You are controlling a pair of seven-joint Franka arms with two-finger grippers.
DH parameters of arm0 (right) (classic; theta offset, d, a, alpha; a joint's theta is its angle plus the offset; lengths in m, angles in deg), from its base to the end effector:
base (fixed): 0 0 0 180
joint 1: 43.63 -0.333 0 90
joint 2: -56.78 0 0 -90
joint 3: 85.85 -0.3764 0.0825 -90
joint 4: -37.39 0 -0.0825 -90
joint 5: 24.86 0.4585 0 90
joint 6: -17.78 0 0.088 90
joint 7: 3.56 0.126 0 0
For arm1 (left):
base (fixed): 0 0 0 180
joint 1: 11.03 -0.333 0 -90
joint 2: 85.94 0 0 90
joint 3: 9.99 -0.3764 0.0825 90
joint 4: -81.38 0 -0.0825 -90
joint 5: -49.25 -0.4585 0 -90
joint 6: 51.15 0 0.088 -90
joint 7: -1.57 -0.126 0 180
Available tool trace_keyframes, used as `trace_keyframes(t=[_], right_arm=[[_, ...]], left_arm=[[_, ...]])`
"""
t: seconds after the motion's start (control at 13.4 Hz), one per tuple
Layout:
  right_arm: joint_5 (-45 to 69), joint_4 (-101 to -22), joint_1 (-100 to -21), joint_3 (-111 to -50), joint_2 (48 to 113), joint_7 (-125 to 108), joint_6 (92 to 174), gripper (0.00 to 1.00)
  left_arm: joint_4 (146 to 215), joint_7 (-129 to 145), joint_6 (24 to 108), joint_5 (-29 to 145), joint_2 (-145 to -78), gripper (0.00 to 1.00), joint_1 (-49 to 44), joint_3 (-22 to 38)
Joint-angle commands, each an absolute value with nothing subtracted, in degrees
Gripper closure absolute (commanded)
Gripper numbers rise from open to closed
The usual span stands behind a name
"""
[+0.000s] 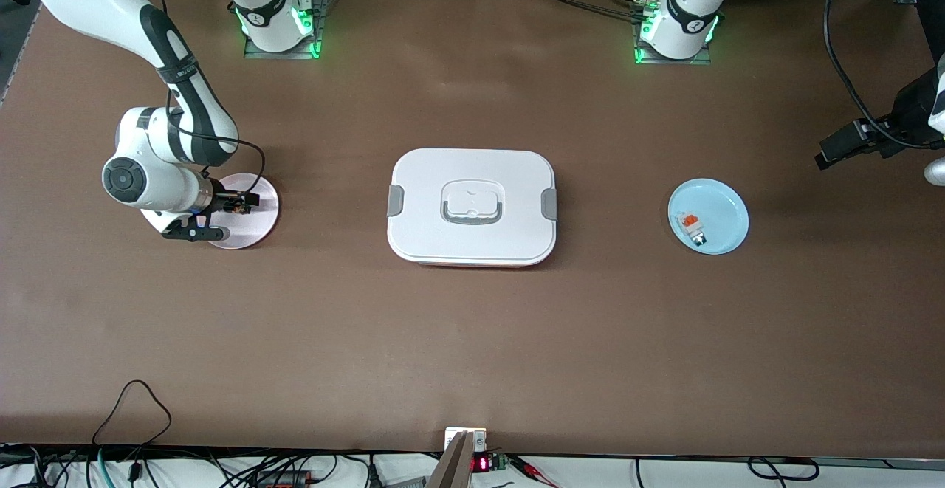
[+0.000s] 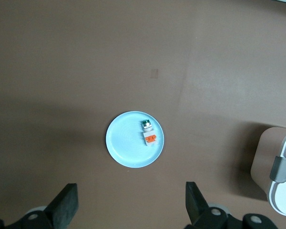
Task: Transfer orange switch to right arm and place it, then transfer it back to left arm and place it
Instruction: 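Close the right gripper around the switch on the white plate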
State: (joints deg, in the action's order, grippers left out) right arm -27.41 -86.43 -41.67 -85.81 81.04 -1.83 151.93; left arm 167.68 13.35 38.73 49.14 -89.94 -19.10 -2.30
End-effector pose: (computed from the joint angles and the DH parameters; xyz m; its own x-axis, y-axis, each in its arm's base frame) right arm 0.5970 -0.0222 0.1533 0.9701 -0.0331 -0.2403 -0.0264 -0.9992 0.0311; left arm 0.6543 0.0078 0.6566 0.9775 0.2109 -0.0081 0.2109 -0.9775 0.0059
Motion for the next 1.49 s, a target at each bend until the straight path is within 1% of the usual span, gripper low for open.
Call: trace_keyframes(t=[0.0, 0.22, 0.3, 0.37, 0.52, 0.67, 0.74, 0.97, 1.04, 1.19, 1.42], right_arm=[[-28.0, -87.9, -41.4, -85.2, 80.7, -4.1, 154.5, 0.05], [-27.9, -87.9, -41.4, -85.2, 80.7, -4.5, 154.5, 0.09], [-27.9, -87.9, -41.4, -85.2, 80.7, -4.5, 154.4, 0.12], [-27.9, -87.9, -41.4, -85.2, 80.7, -4.5, 154.4, 0.17], [-27.9, -87.9, -41.5, -85.2, 80.7, -4.7, 153.9, 0.41], [-28.0, -88.0, -41.7, -85.2, 80.7, -12.0, 152.0, 0.63], [-27.7, -87.9, -41.7, -85.2, 80.8, -13.0, 151.9, 0.66], [-26.7, -87.7, -41.7, -85.3, 80.5, -13.1, 151.6, 0.71], [-26.0, -87.3, -41.7, -85.5, 79.9, -13.1, 150.0, 0.73], [-25.6, -85.8, -41.7, -86.0, 76.9, -14.6, 148.3, 0.73], [-25.5, -85.5, -41.6, -89.5, 70.7, -14.4, 147.8, 0.74]], left_arm=[[166.2, 13.2, 38.1, 50.0, -90.4, 0.01, -19.6, -2.0], [166.2, 13.2, 38.1, 50.0, -90.4, 0.01, -19.6, -2.0], [166.2, 13.2, 38.1, 50.0, -90.4, 0.01, -19.6, -2.0], [166.2, 13.2, 38.1, 50.0, -90.4, 0.01, -19.6, -2.0], [166.2, 13.2, 38.1, 50.0, -90.4, 0.01, -19.6, -2.0], [166.2, 13.2, 38.1, 49.9, -90.4, 0.01, -19.6, -2.0], [166.2, 13.2, 38.1, 49.9, -90.4, 0.01, -19.6, -2.0], [166.2, 13.2, 38.1, 49.9, -90.4, 0.01, -19.6, -2.0], [166.2, 13.2, 38.1, 49.9, -90.4, 0.01, -19.6, -2.0], [166.2, 13.2, 38.1, 49.9, -90.4, 0.01, -19.6, -2.0], [166.2, 13.2, 38.1, 49.9, -90.4, 0.01, -19.6, -2.0]])
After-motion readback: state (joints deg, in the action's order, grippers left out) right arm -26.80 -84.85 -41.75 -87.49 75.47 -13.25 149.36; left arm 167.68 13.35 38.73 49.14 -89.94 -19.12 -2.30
